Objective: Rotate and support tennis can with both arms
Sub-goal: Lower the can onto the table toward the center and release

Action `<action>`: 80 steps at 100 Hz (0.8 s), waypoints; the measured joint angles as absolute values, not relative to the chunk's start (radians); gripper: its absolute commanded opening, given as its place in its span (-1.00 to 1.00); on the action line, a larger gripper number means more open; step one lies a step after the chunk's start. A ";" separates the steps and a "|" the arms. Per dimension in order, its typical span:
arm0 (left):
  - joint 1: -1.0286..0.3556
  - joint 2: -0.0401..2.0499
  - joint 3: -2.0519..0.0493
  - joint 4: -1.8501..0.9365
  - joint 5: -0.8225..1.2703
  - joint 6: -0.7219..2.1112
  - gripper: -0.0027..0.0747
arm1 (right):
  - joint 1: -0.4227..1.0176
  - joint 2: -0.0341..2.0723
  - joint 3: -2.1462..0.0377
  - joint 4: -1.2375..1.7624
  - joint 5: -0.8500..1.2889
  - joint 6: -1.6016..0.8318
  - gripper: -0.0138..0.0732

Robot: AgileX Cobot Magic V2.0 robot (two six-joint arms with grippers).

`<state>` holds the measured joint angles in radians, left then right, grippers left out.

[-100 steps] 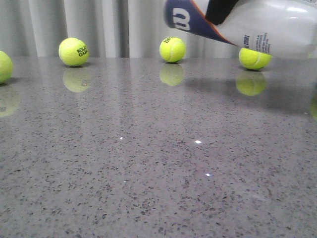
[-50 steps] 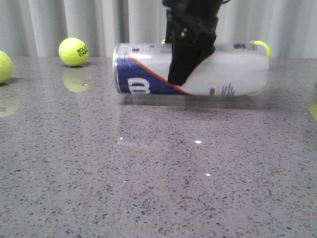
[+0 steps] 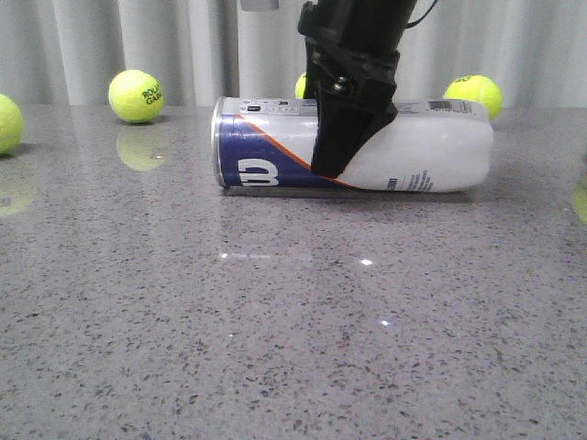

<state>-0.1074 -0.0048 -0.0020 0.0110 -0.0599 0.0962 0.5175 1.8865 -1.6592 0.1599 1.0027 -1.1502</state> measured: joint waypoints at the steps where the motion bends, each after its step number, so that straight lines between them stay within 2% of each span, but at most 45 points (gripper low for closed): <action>1: -0.107 -0.005 -0.002 0.011 -0.060 0.096 -0.99 | 0.517 1.886 -1.659 0.160 1.007 -1.150 0.80; 80: -0.107 -0.005 -0.002 0.011 -0.060 0.096 -0.99 | 0.517 1.859 -1.659 0.160 1.033 -1.150 0.80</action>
